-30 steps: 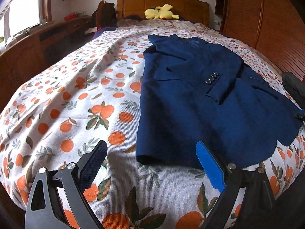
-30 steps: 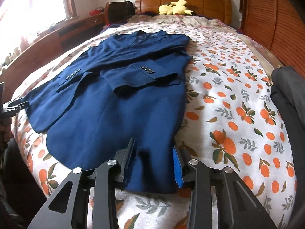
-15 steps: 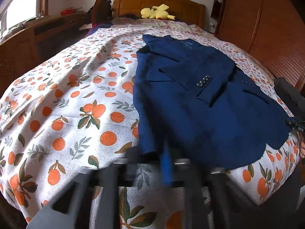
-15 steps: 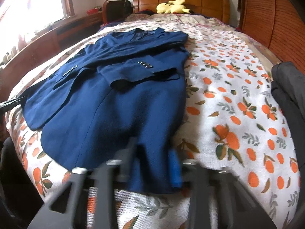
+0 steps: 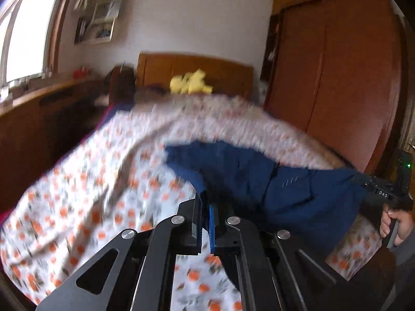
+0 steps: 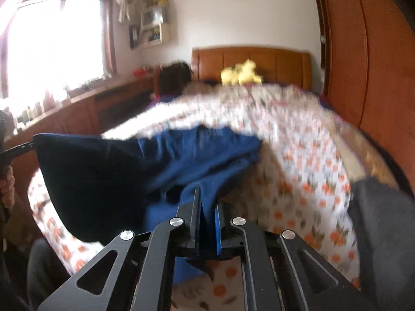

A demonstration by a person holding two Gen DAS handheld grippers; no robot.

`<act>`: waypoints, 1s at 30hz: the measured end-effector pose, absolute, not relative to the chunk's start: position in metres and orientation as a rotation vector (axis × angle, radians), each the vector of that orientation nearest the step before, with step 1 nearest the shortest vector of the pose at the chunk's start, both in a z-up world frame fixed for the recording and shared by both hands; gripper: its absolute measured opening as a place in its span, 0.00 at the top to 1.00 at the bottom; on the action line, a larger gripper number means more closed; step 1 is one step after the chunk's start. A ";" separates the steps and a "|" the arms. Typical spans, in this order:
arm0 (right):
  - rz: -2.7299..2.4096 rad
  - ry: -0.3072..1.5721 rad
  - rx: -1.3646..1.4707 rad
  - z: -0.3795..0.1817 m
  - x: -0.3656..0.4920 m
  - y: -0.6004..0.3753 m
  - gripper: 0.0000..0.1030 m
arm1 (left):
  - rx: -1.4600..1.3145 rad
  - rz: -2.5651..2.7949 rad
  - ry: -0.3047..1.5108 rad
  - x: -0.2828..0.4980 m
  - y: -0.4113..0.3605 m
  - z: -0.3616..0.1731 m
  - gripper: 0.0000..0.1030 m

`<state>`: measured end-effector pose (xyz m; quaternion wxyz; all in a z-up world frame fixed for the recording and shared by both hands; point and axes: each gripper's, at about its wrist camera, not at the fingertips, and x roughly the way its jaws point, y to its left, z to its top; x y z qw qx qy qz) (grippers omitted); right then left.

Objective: Fold large clothes

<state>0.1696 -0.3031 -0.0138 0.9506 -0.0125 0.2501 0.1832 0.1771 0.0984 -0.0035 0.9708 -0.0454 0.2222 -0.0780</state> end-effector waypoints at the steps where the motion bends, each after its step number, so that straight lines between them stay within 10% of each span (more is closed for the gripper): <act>1: 0.371 0.478 -0.029 0.001 0.165 -0.302 0.94 | -0.084 -0.161 0.421 0.174 0.094 0.014 0.97; 17: 0.370 0.158 -0.077 0.167 0.045 -0.337 0.94 | -0.064 -0.231 0.140 0.076 0.059 0.169 0.97; 30: 0.282 0.356 -0.145 0.084 0.145 -0.331 0.93 | -0.058 -0.131 0.354 0.198 0.069 0.076 0.97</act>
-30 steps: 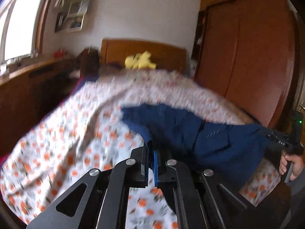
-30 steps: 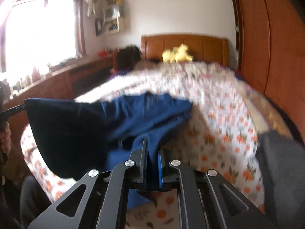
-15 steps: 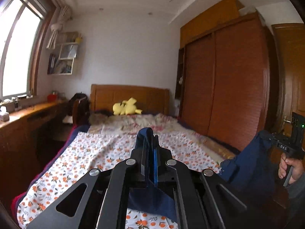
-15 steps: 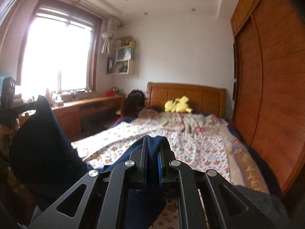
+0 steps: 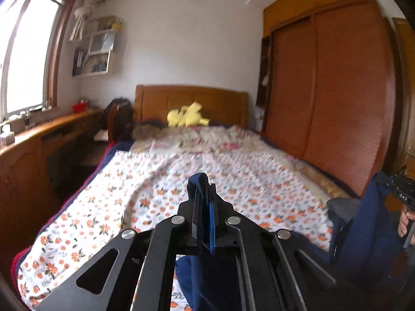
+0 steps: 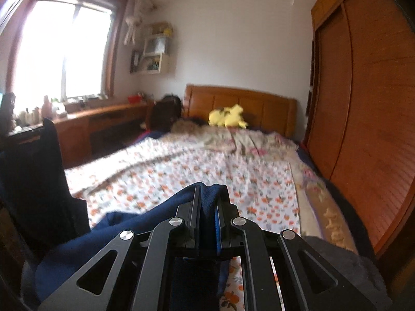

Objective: Fold large clothes

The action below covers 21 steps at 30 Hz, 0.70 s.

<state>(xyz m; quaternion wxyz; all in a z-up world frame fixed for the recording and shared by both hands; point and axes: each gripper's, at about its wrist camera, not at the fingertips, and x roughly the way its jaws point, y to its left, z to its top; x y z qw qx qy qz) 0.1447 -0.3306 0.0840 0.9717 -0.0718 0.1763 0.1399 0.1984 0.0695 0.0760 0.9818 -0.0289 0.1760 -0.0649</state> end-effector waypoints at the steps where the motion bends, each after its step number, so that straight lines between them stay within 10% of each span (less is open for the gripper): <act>1: 0.277 0.368 -0.149 0.077 0.150 -0.329 0.93 | -0.057 -0.124 0.369 0.207 0.071 0.067 0.97; 17: 0.257 0.604 -0.204 -0.042 0.203 -0.321 0.89 | -0.020 -0.113 0.552 0.260 0.084 -0.045 0.96; 21: 0.244 0.635 -0.213 -0.058 0.202 -0.322 0.70 | -0.009 -0.100 0.565 0.254 0.084 -0.060 0.88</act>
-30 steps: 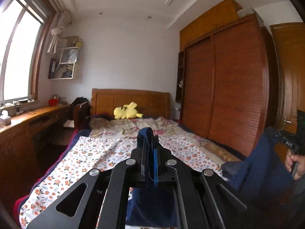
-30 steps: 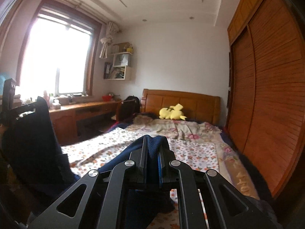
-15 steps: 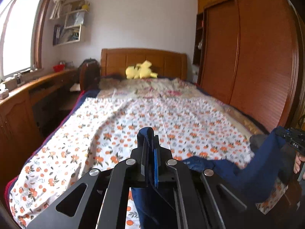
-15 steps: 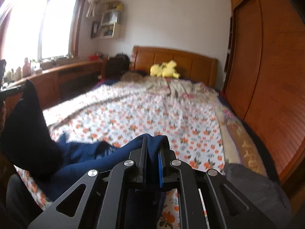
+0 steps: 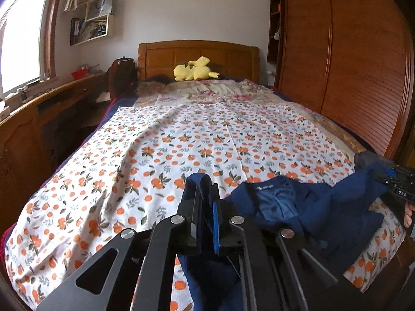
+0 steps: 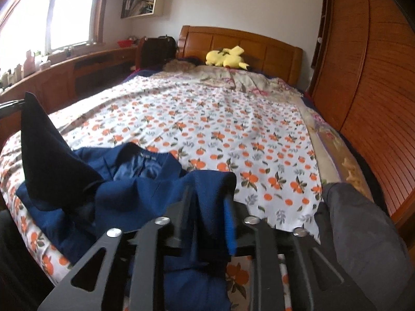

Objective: Fold large clothes

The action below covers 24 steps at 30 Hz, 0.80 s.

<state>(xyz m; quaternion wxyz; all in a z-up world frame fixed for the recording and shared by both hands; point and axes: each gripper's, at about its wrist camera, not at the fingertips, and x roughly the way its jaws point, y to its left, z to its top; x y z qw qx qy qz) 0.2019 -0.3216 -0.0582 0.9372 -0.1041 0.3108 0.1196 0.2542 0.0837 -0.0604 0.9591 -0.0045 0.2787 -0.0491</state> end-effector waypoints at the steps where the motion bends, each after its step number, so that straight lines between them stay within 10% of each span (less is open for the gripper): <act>1: 0.239 0.642 -0.213 -0.062 0.200 -0.322 0.63 | -0.009 -0.098 0.565 0.251 0.084 -0.065 0.77; 7: 0.199 0.647 -0.219 -0.073 0.185 -0.326 0.54 | -0.001 -0.093 0.549 0.225 0.076 -0.090 0.31; 24: 0.337 0.676 -0.285 -0.103 0.157 -0.252 0.53 | 0.005 -0.175 0.494 0.177 0.048 -0.118 0.07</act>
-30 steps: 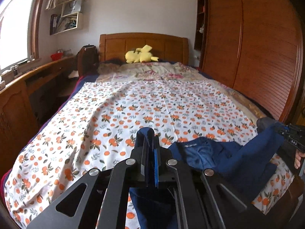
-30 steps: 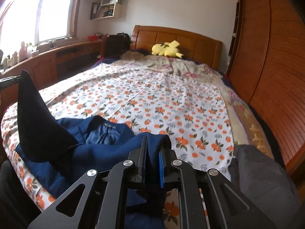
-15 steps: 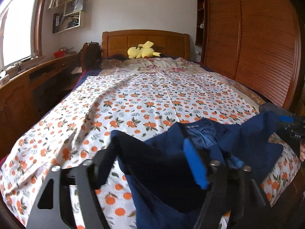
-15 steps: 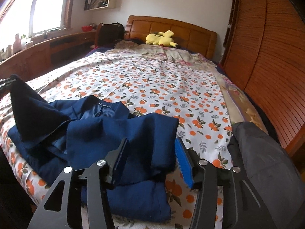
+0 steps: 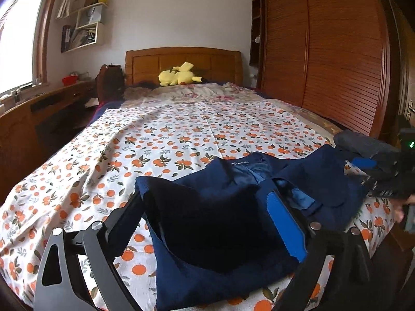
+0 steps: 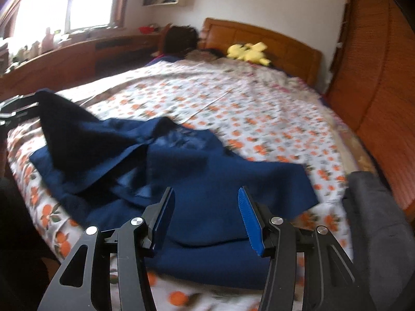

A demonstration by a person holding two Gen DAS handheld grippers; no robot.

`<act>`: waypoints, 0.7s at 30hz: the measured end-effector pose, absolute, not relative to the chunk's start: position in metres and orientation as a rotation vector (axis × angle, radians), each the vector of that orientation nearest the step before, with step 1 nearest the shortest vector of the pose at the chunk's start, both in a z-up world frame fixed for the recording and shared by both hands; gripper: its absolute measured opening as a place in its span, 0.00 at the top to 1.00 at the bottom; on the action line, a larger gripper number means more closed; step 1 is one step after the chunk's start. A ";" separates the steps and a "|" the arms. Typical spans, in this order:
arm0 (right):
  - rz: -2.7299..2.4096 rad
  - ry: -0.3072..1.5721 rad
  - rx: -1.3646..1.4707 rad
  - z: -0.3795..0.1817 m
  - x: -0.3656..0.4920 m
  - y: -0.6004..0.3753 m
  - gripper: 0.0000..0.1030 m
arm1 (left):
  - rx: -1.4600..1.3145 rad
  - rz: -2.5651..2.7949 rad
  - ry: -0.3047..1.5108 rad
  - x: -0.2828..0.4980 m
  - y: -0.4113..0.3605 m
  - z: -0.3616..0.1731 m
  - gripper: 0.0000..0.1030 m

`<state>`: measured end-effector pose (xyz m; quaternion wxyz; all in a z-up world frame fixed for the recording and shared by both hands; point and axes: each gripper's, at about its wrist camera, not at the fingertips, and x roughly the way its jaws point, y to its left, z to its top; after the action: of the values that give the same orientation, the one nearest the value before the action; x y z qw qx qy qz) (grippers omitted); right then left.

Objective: Fold large clothes

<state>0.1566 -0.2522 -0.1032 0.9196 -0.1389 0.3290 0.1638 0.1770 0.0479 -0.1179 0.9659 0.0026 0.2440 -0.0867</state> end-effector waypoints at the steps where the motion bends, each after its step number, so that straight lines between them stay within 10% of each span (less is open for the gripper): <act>1: 0.351 0.694 -0.289 -0.111 0.158 -0.246 0.53 | -0.001 -0.177 0.492 0.175 0.050 -0.118 0.07; 12: 0.371 0.821 -0.350 -0.157 0.170 -0.220 0.53 | 0.006 -0.179 0.491 0.166 0.063 -0.117 0.05; 14: 0.358 0.827 -0.364 -0.158 0.171 -0.220 0.63 | 0.010 -0.181 0.491 0.165 0.064 -0.116 0.05; 16: 0.357 0.836 -0.398 -0.156 0.174 -0.218 0.97 | 0.004 -0.183 0.488 0.164 0.065 -0.115 0.05; 21: 0.291 0.744 -0.431 -0.116 0.196 -0.213 0.98 | -0.008 -0.187 0.474 0.161 0.070 -0.112 0.05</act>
<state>0.1956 -0.2134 -0.1163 0.8986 -0.2082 0.3596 0.1406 0.1605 0.0700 -0.1116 0.9678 -0.0039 0.2342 -0.0924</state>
